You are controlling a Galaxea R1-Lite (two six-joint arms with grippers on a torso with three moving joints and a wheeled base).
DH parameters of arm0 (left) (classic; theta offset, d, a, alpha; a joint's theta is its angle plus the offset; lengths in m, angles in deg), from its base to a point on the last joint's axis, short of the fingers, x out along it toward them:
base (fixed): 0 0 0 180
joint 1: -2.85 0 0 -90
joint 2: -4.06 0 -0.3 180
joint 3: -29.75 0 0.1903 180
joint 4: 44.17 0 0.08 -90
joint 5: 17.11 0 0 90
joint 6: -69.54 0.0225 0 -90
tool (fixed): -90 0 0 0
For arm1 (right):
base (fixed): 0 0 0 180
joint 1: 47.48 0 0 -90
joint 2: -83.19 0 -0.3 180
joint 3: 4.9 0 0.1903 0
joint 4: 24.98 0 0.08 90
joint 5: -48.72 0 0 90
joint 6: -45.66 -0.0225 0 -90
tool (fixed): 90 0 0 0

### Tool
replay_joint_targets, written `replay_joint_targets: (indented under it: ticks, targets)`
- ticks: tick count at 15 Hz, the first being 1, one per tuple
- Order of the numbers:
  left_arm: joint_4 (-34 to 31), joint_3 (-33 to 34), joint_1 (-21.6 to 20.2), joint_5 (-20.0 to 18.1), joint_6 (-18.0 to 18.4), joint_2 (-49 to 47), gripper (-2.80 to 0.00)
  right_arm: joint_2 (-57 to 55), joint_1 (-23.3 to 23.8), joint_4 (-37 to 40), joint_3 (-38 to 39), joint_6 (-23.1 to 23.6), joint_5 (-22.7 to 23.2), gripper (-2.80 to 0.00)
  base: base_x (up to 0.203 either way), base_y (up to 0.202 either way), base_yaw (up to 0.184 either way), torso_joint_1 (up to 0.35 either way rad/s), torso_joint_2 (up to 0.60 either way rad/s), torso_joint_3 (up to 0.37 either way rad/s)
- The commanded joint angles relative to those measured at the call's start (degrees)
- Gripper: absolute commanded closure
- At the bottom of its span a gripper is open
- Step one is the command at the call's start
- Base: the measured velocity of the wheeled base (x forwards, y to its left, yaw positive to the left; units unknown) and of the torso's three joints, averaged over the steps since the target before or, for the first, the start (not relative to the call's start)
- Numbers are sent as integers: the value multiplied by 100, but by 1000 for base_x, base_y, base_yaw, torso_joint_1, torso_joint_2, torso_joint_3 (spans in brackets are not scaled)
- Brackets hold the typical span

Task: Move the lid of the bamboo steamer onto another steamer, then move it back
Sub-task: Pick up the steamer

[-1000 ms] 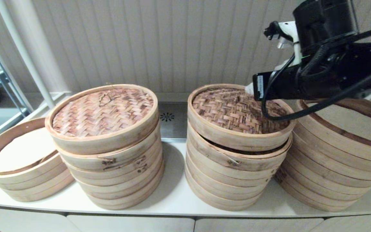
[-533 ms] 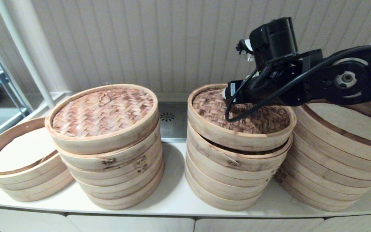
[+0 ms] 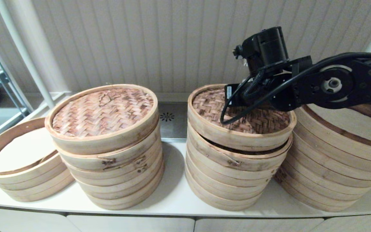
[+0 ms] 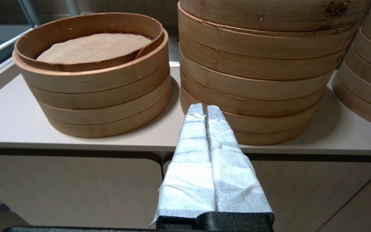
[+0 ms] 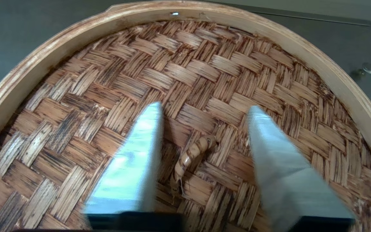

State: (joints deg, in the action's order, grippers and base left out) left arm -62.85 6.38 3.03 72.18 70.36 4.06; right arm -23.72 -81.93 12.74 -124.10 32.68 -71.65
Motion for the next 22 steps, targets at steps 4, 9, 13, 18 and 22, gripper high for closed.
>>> replay_joint_targets:
  ticks: [4,9,13,18,22]
  targets:
    - [6,185,-1,-8,-3,-9,0,70,-4,14,228,-190,-5,0,0,0,0,0,0,0]
    - [-20,176,-1,-8,6,-9,0,100,9,-246,333,-240,-16,0,0,0,0,0,0,0]
    - [-20,176,-1,-8,7,-1,0,257,15,-540,217,-156,-98,0,0,0,0,0,0,0]
    - [-20,176,-1,-8,6,-2,0,575,86,-540,162,13,-101,0,0,0,0,0,0,0]
    - [-20,176,-1,-8,6,-9,0,893,221,-540,170,309,-119,0,0,0,0,0,0,0]
